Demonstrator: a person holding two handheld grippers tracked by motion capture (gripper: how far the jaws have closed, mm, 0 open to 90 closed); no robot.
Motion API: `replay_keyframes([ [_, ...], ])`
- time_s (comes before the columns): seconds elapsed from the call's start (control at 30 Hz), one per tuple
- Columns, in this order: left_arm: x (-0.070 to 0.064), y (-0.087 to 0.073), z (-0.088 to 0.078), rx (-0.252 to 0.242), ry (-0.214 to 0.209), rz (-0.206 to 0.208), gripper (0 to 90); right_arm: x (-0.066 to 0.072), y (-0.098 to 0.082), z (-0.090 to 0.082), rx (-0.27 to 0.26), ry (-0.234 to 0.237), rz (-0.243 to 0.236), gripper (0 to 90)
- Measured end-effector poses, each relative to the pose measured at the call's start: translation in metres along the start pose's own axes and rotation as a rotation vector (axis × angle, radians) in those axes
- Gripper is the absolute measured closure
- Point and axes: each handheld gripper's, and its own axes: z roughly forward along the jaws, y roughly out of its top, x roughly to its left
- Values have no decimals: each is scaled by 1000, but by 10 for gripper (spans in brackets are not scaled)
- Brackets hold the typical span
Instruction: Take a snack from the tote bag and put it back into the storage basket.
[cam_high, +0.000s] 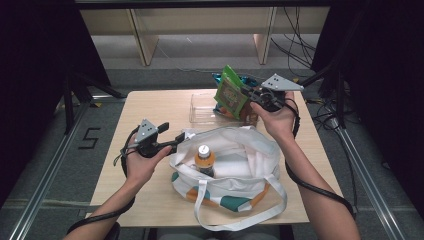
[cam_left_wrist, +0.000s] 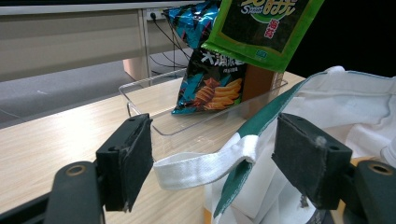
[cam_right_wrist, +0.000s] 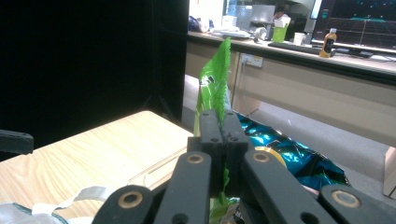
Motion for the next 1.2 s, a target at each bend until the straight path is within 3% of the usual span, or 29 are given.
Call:
replay_keyframes([
  [0.1,0,0,0,1,0,-2,273,0,-1,2,4,-1,15,900],
  [0.4,-1,0,1,3,-2,3,273,-1,-6,11,1,-16,-7,900],
  [0.5,0,0,1,3,-1,5,273,-1,-8,12,10,-13,14,900],
  [0.53,0,0,1,3,-1,3,273,-3,-8,12,0,-23,-11,900],
  [0.67,-1,0,1,3,-2,4,273,-3,-10,15,2,-28,5,900],
  [0.7,-1,0,1,3,-3,5,273,-4,-10,15,-1,-34,-13,900],
  [0.93,-1,0,1,2,-1,3,273,-1,-16,20,10,-34,12,900],
  [1.17,-1,0,1,2,-1,2,273,-3,-17,25,12,-45,-16,900],
  [1.2,-1,0,1,1,-2,1,273,-1,-18,26,19,-45,5,900],
])
